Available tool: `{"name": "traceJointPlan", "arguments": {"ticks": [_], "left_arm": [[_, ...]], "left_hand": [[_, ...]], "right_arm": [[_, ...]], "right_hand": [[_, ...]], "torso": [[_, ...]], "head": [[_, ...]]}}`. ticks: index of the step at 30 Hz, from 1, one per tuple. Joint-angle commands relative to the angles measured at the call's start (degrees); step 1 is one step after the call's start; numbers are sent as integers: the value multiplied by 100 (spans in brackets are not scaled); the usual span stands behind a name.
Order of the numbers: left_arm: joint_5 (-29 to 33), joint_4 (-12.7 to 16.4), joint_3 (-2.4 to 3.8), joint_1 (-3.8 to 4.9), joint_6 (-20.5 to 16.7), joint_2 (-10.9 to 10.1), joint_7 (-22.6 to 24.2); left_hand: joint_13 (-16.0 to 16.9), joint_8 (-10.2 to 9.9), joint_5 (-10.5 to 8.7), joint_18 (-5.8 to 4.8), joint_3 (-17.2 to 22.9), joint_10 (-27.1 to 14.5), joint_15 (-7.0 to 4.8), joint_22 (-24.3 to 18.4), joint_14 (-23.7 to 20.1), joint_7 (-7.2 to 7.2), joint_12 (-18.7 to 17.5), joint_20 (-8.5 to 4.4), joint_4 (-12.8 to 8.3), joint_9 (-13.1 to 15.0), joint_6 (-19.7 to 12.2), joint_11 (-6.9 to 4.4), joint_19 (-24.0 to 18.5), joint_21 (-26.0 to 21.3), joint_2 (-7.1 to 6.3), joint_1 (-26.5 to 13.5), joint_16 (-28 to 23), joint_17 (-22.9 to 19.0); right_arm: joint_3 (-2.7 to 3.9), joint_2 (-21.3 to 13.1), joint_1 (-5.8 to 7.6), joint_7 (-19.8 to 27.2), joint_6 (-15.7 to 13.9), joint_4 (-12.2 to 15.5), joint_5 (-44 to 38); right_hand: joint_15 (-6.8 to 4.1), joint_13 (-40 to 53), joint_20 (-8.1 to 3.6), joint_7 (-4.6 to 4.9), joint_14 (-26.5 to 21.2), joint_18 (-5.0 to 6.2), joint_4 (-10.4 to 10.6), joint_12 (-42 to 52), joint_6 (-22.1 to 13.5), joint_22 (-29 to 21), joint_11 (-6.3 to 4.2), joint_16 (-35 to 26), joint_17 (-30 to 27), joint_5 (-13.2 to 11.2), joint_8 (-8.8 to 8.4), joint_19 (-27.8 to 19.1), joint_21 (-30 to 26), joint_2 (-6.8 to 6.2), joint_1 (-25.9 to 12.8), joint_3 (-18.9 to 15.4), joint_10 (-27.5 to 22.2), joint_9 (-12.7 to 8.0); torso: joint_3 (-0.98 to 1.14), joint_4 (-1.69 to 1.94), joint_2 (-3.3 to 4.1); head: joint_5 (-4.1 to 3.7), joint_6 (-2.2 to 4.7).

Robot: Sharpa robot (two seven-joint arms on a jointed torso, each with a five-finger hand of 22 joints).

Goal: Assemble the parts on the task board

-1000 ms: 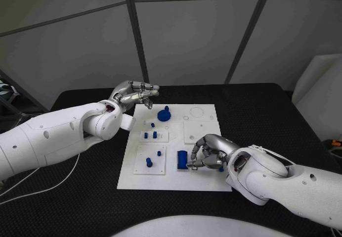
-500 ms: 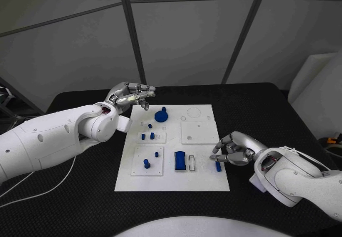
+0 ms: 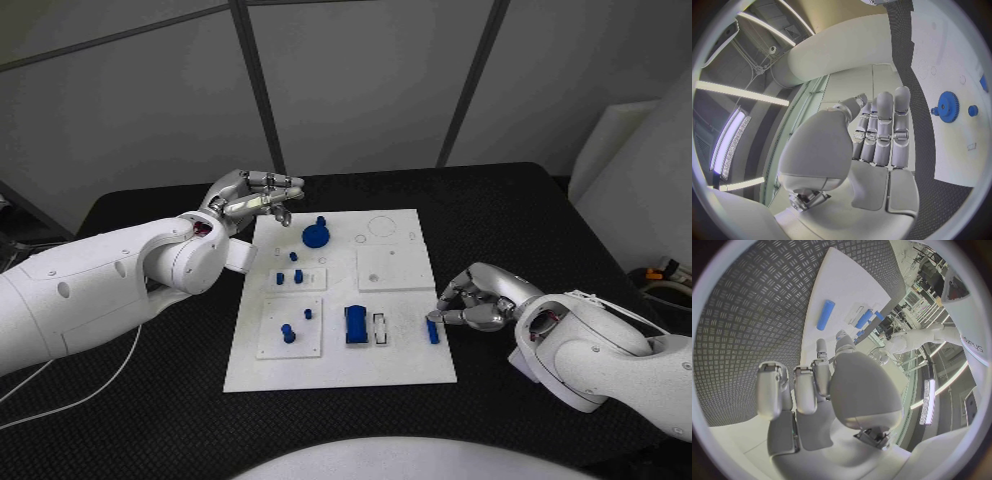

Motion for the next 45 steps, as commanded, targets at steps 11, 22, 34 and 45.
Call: {"name": "traceJointPlan", "arguments": {"ticks": [11, 22, 34, 45], "left_arm": [[17, -2, 3, -23, 70, 12, 24], [17, -20, 3, -39, 79, 13, 23], [17, -24, 3, -51, 103, 10, 11], [17, -22, 4, -52, 131, -3, -9]], "left_hand": [[9, -14, -9, -15, -36, -51, 14, -7, -29, -3, 23, 38, -17, -9, -49, 17, -1, -28, 0, -40, -21, -11], [9, -14, -9, -15, -36, -51, 14, -7, -29, -3, 23, 38, -17, -9, -49, 17, -1, -28, 0, -40, -21, -11], [9, -15, -9, -15, -39, -58, 17, -10, -32, 0, 26, 40, -18, -8, -55, 20, -1, -33, 1, -42, -21, -15], [9, -15, -9, -15, -39, -58, 17, -10, -32, 0, 26, 40, -18, -8, -55, 20, -1, -33, 1, -42, -21, -15]], "right_arm": [[-3, 192, -159, -485, 372, -84, -611], [-3, 275, -231, -668, 593, -150, -875], [-4, 498, -352, -959, 1074, -220, -1817], [-5, 668, -393, -1299, 1598, -276, -2456]], "right_hand": [[-78, -520, -46, -39, 399, -16, 69, 5, 145, 843, -62, -17, 496, 14, -6, 51, 22, -112, -88, -124, 8, 95], [-94, -523, -61, -66, 398, -14, 85, -6, 205, 838, -83, -23, 491, 16, 26, 47, 15, -132, -85, -160, 6, 161], [-127, -546, -96, -98, 391, -9, -23, -56, 212, 819, -116, -45, 464, -17, 66, 28, -9, -187, 140, -169, -16, 312], [-104, -613, -83, -57, 374, 11, -99, -178, 80, 750, -83, -99, 394, 133, 48, -38, -80, -189, 288, -162, -89, 441]], "torso": [[-6, 21, -4], [-10, 25, -5], [-15, 36, 1], [-15, 32, -5]], "head": [[-31, -22], [-24, -48], [-34, -64], [-10, -73]]}}
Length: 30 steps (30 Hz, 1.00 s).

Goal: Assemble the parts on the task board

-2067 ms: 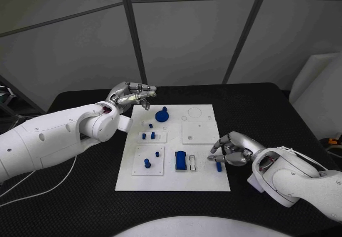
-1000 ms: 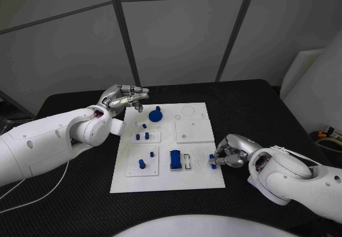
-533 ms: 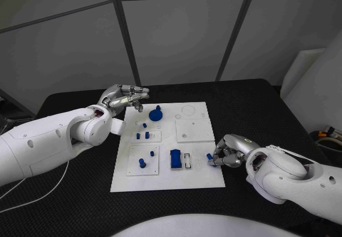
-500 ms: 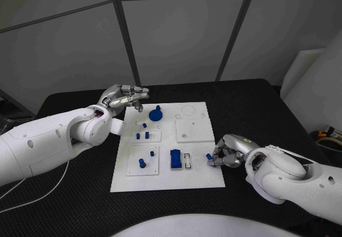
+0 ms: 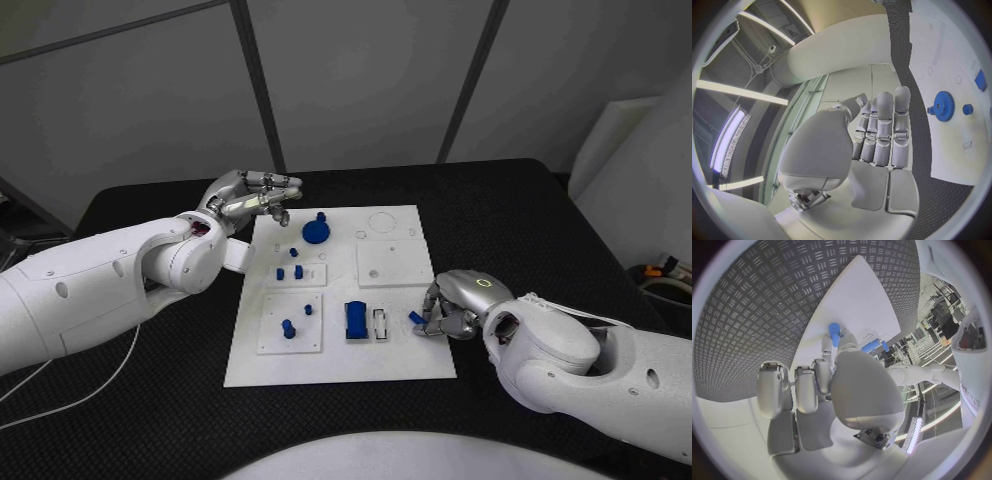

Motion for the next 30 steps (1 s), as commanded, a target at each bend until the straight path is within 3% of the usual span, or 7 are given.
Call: {"name": "traceJointPlan", "arguments": {"ticks": [1, 8, 11, 15, 21, 30], "left_arm": [[17, 7, 4, 7, 87, -3, 3], [17, 6, 4, 6, 93, -3, -1], [17, 4, 4, 5, 95, -2, -4], [17, -2, 4, 2, 94, 1, -10], [17, -6, 4, 1, 99, 9, -18], [17, 3, 4, 0, 99, 4, -24]], "left_hand": [[6, -15, -9, -15, -23, -37, 17, -6, -32, 0, 26, 40, -2, -8, -55, 0, -1, -33, 1, -42, -21, -6], [6, -15, -9, -15, -23, -37, 17, -6, -32, 0, 26, 40, -2, -8, -55, 0, -1, -33, 1, -42, -21, -6], [6, -15, -9, -15, -23, -37, 17, -6, -32, 0, 26, 40, -2, -8, -55, 0, -1, -33, 1, -42, -21, -6], [6, -15, -9, -15, -23, -37, 17, -6, -32, 0, 26, 40, -2, -8, -55, 0, -1, -33, 1, -42, -21, -6], [6, -15, -9, -15, -23, -37, 17, -6, -32, 0, 26, 40, -2, -8, -55, 0, -1, -33, 1, -42, -21, -6], [6, -15, -8, -15, -25, -47, 20, -10, -38, 3, 30, 42, -4, -8, -62, 3, 0, -40, 6, -42, -21, -11]], "right_arm": [[-74, 13, -84, -416, 748, -101, -307], [-74, 40, -89, -513, 688, -74, -297], [-73, 15, -89, -562, 572, -34, -81], [-72, -38, -88, -604, 385, 32, 400], [-69, -78, -85, -622, 66, 116, 1078], [-63, -55, -77, -557, -486, 218, 1627]], "right_hand": [[-24, -442, 1, 7, 383, 11, -44, -29, -53, 751, -9, -33, 397, 160, -31, -34, -40, 52, 110, 6, -38, 0], [-50, -427, -15, -29, 391, 9, -121, -26, -80, 763, -45, -26, 421, 932, -26, -21, -36, 210, 393, 156, -45, 127], [-70, -418, -36, -47, 398, 2, -122, -19, -76, 788, -68, -11, 449, 683, -36, 2, -17, 313, 556, 372, -40, 170], [-81, -403, -51, -61, 406, -6, -71, -1, -85, 814, -81, 8, 482, 655, -55, 25, 5, 374, 647, 640, -27, 210], [-84, -389, -53, -66, 412, -9, 125, 10, -91, 828, -83, 22, 508, 818, -70, 36, 13, 242, 550, 970, -9, 294], [-95, -367, -62, -84, 415, -12, 238, 36, -51, 844, -93, 30, 525, 760, -47, 48, 23, 54, 389, 1256, 19, 402]], "torso": [[0, 0, -4], [3, -6, -6], [3, -5, -8], [0, -4, -10], [-5, 3, -5], [-9, 2, 2]], "head": [[12, -2], [19, -4], [22, -4], [28, -3], [40, 9], [47, 8]]}}
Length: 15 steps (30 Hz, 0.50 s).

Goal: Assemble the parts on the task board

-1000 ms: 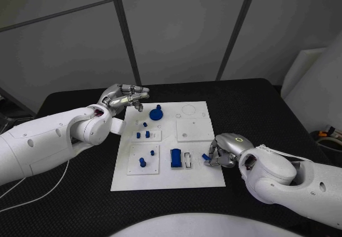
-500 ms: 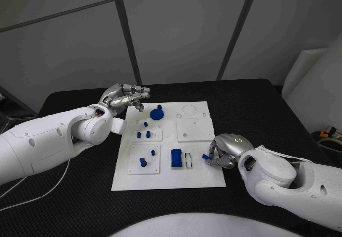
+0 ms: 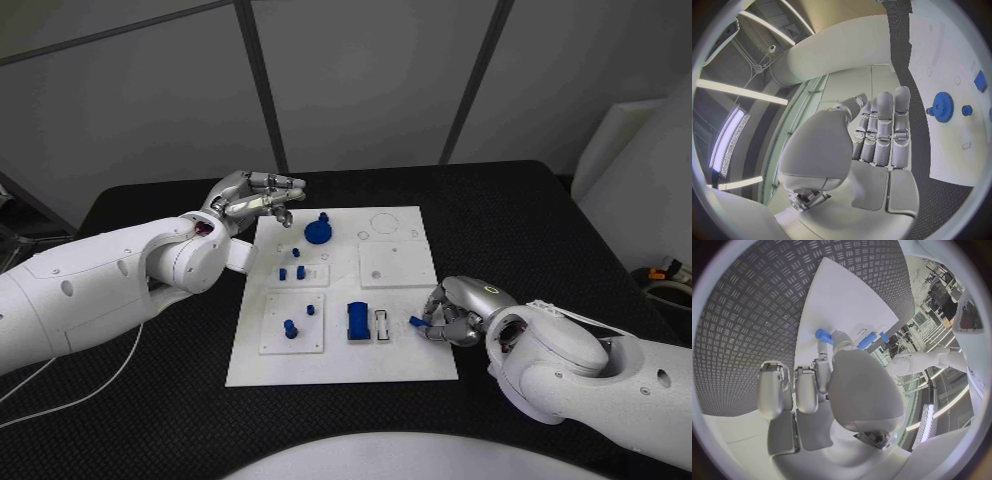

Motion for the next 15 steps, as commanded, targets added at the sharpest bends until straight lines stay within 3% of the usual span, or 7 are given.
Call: {"name": "traceJointPlan", "arguments": {"ticks": [1, 15], "left_arm": [[17, 14, 3, 7, 64, -2, 5], [17, 48, 4, 8, 70, -24, -15]], "left_hand": [[8, -15, -8, -15, -25, -48, 20, -5, -38, -18, 30, 42, -4, -8, -41, 4, 0, -40, 6, -42, -21, -5], [8, -14, -9, -16, -30, -55, 23, -9, -41, -13, 36, 45, 2, -7, -45, 8, 1, -47, 16, -53, -19, -10]], "right_arm": [[-59, 11, -61, -261, -200, -5, 712], [-49, 194, -42, 151, -1017, 59, 1424]], "right_hand": [[-53, -382, -42, -1, 415, -12, 4, 38, 49, 846, -21, 31, 527, -57, 31, 28, 24, 79, 45, 74, 29, 36], [-63, -345, -51, -23, 425, -22, 20, 86, 96, 884, -36, 56, 570, -164, 57, 60, 53, -34, -398, 331, 73, 177]], "torso": [[-2, 1, 5], [7, -5, 4]], "head": [[0, -2], [24, -23]]}}
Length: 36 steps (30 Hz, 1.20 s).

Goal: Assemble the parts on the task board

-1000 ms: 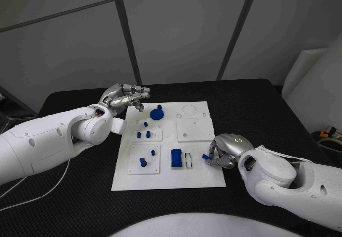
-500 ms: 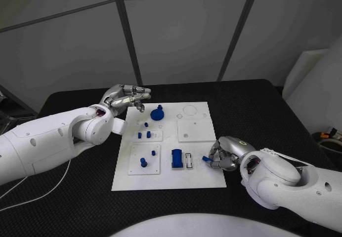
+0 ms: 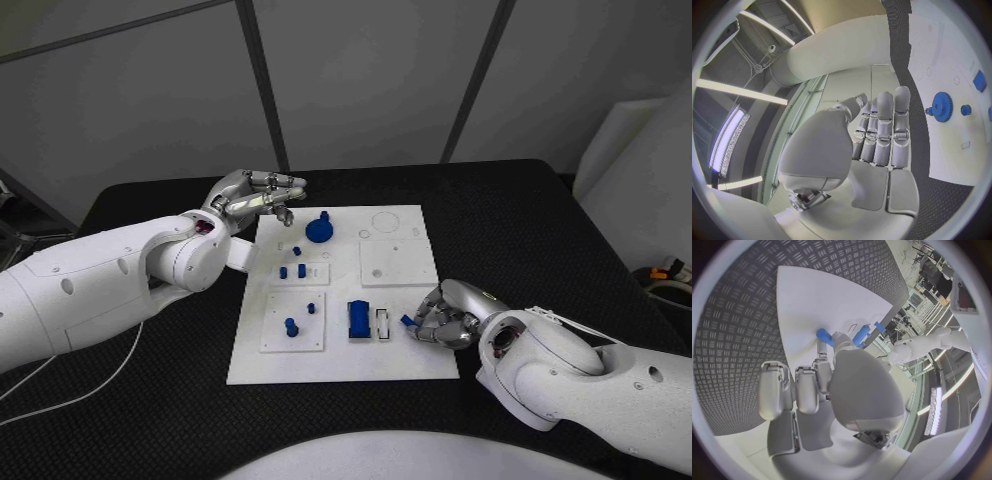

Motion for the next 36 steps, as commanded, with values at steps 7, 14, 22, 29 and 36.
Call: {"name": "traceJointPlan", "arguments": {"ticks": [7, 14, 22, 29, 36], "left_arm": [[16, 36, 4, 9, 50, 1, 13], [16, 44, 5, 11, 44, -2, 16], [16, 46, 5, 11, 44, -6, 13], [16, 44, 5, 11, 47, -6, 12], [16, 42, 5, 11, 50, -4, 11]], "left_hand": [[9, -14, -9, -16, -30, -35, 4, -5, -22, -13, 36, 45, 2, -7, -45, -13, 1, -24, 16, -53, -19, -5], [9, -14, -9, -16, -30, -35, 4, -5, -22, -13, 36, 45, 2, -7, -45, -13, 1, -24, 16, -53, -19, -5], [9, -14, -9, -16, -30, -35, 4, -5, -22, -13, 36, 45, 2, -7, -45, -13, 1, -24, 16, -53, -19, -5], [9, -14, -9, -16, -30, -35, 4, -5, -22, -13, 36, 45, 2, -7, -45, -13, 1, -24, 16, -53, -19, -5], [10, -12, -8, -16, -33, -40, 6, -9, -24, -12, 42, 47, 5, -6, -48, -12, 3, -30, 23, -58, -17, -9]], "right_arm": [[0, 168, 4, 156, -275, -116, 1017], [2, 302, 5, 190, -208, -198, 1238], [3, 429, 5, 285, -287, -243, 1300], [3, 472, 4, 459, -556, -233, 1222], [3, 502, 4, 521, -596, -233, 1200]], "right_hand": [[-42, -224, -35, -42, 405, -22, -19, 37, 89, 888, -4, 41, 584, 791, 32, 40, 29, -86, -514, -25, 52, 176], [-46, -215, -38, -48, 407, -22, -18, 45, 96, 892, -8, 48, 596, 969, 40, 42, 30, -74, -607, -76, 57, 226], [-48, -209, -39, -51, 408, -24, -11, 51, 108, 898, -11, 52, 602, 1022, 49, 47, 34, -74, -690, -131, 62, 259], [-48, -196, -40, -54, 411, -26, -14, 70, 111, 905, -12, 58, 612, 1037, 51, 52, 40, -73, -703, -142, 68, 266], [-49, -195, -41, -58, 411, -27, -17, 71, 113, 908, -15, 60, 616, 1048, 53, 55, 43, -71, -703, -144, 69, 271]], "torso": [[-2, 5, -3], [6, -4, -1], [5, -8, -4], [6, -12, -6], [6, -8, -4]], "head": [[17, -2], [43, -7], [73, -13], [84, -12], [86, -9]]}}
